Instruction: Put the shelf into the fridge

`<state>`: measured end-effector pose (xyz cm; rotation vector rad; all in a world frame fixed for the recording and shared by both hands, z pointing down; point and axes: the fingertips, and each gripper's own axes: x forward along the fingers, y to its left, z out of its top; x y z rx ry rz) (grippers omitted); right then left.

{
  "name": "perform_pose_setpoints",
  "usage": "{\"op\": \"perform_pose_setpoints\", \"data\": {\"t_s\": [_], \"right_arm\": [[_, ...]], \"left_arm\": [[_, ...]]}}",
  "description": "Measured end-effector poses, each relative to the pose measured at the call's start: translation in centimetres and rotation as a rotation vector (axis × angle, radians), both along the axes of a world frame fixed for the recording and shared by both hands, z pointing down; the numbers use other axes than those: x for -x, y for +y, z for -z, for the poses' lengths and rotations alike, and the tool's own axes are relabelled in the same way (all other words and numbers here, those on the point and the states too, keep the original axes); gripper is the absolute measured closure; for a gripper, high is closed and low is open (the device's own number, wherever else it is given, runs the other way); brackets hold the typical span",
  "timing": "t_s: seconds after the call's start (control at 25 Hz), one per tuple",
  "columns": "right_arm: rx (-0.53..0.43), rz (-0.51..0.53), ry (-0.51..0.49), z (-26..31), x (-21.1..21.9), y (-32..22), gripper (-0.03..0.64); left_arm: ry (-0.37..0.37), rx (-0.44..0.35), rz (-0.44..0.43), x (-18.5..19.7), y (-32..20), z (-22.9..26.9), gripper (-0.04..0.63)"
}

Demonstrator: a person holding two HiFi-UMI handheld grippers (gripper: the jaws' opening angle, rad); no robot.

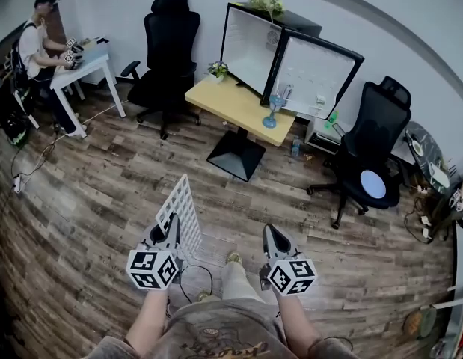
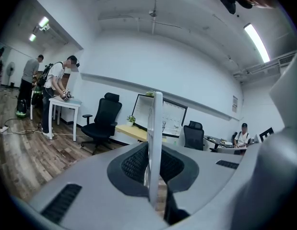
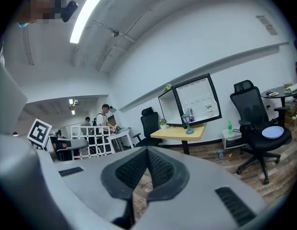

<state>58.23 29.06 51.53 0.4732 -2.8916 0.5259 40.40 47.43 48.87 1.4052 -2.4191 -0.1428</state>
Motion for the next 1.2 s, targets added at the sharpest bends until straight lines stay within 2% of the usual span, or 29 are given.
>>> {"op": "perform_pose_setpoints", "data": {"t_s": [0.24, 0.6, 0.96, 1.2], "right_arm": [[-0.012, -0.013, 0.01, -0.1, 3.2, -3.7, 0.621], [0.004, 0.028, 0.003, 0.6, 11.2, -11.5, 0.621], [0.037, 0.098, -0.007, 1.6, 18.2, -19.3, 0.621], [0.042, 0.134, -0.012, 1.7, 21.6, -23.3, 0.621]], "left_arm": [[-0.01, -0.01, -0.012, 3.3, -3.8, 0.1, 0.548], [-0.02, -0.002, -0.011, 9.6, -12.0, 1.1, 0.548], [-0.008, 0.001, 0.04, 15.4, -19.9, 2.4, 0.548], [-0.011, -0.022, 0.079, 18.1, -23.3, 3.2, 0.548]]}}
